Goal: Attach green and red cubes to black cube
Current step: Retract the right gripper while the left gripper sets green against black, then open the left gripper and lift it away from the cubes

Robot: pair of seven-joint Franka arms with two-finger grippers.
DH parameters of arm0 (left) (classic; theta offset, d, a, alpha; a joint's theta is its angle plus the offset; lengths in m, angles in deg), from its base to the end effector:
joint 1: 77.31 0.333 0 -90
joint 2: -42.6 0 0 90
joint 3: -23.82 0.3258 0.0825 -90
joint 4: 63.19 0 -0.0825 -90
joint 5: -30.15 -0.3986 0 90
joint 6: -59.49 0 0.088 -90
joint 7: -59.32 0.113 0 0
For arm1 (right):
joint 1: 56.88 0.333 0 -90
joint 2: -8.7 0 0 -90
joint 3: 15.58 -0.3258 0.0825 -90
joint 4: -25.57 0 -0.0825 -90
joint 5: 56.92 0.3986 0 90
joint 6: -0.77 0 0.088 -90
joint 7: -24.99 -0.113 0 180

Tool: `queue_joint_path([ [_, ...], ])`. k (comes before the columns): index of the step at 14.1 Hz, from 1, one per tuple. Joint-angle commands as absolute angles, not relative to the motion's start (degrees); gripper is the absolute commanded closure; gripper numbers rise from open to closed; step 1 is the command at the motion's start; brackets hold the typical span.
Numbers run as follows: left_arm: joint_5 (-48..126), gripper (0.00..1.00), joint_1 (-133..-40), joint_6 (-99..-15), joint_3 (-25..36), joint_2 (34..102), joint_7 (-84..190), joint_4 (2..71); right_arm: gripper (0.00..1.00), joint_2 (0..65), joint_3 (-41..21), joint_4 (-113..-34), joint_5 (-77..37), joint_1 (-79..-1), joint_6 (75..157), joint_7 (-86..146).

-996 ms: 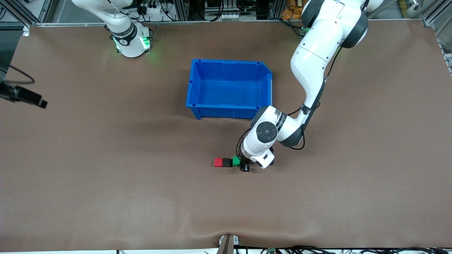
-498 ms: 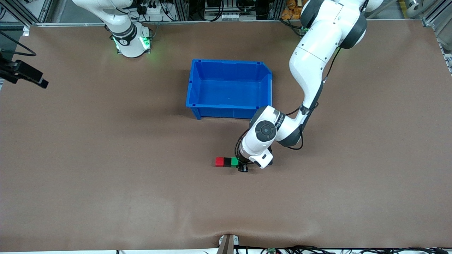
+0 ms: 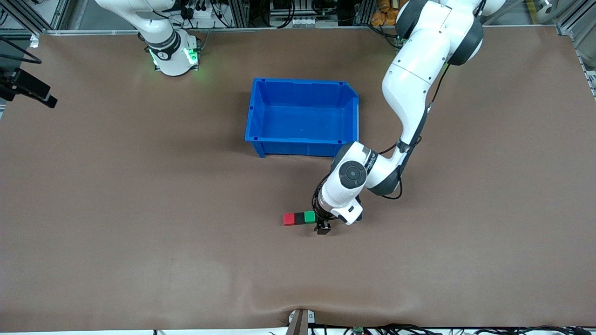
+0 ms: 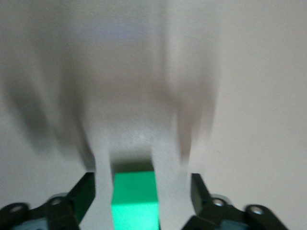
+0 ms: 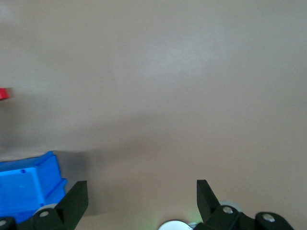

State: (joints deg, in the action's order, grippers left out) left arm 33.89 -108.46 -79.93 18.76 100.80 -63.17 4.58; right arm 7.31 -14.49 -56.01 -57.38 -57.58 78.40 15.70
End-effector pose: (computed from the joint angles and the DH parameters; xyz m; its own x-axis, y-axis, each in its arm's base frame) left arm 0.6609 -0.4572 0.1797 -0.0149 0.9730 -0.2304 0.9912 0.0446 0.1243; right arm 0.5359 -0.0179 0.6931 0.9801 -0.1938 -0.0429 -0.1934 -0.9810 0.0146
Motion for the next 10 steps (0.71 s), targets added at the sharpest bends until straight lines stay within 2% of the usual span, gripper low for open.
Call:
queue_joint_path([
  [1, 29.8, 0.0, -108.5, -78.5, 19.7, 97.1, -63.2, 4.0, 0.0, 5.7, -15.5, -56.4, -59.6, -57.7, 77.6, 16.3],
  [5, 18.4, 0.0, -107.2, -70.6, 20.8, 90.9, -60.6, 4.7, 0.0, 5.4, -14.9, -56.4, -59.2, -57.8, 78.0, 21.2],
  [7, 18.5, 0.0, -102.7, -70.2, 18.9, 88.4, -50.8, 4.8, 0.0, 5.4, -14.3, -56.4, -59.5, -57.8, 77.9, 24.0],
  [10, 18.6, 0.0, -98.1, -64.9, 18.6, 83.0, -36.4, 5.1, 0.0, 5.4, -14.4, -56.4, -59.4, -57.6, 77.7, 24.0],
])
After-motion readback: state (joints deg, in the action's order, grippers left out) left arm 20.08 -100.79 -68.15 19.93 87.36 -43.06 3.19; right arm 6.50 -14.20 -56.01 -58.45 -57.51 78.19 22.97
